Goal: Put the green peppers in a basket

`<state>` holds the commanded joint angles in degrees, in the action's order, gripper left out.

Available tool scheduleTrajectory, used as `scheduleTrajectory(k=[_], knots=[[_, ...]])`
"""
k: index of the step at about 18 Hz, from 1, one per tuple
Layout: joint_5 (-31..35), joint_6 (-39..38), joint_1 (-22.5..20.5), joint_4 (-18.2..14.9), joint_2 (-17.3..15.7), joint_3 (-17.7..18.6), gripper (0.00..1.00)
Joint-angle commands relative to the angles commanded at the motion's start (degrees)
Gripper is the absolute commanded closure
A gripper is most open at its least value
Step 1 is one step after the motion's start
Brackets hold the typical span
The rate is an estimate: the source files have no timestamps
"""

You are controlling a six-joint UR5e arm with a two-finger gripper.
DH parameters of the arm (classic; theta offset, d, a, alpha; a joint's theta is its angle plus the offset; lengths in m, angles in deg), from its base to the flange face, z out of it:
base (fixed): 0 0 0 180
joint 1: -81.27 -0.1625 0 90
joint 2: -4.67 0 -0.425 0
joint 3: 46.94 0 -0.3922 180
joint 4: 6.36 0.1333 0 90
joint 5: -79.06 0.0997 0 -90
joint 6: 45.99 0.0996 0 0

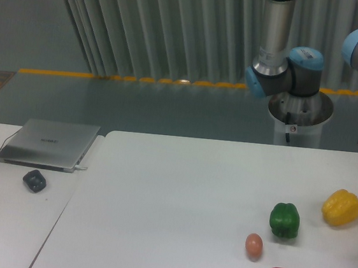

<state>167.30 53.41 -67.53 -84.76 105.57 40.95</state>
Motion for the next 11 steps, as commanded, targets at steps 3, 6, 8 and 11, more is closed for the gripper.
scheduleTrajectory(k=[3, 6, 8, 11], knots=[[-0.1, 0.1, 0.0, 0.0, 0.0, 0.0, 0.00], [-1.9, -0.1, 0.0, 0.1, 0.1, 0.0, 0.00], [-4.7, -0.7, -0.5, 0.1, 0.1, 1.1, 0.00], [-6.1, -2.9, -0.8, 6.0, -0.3, 4.3, 0.00]])
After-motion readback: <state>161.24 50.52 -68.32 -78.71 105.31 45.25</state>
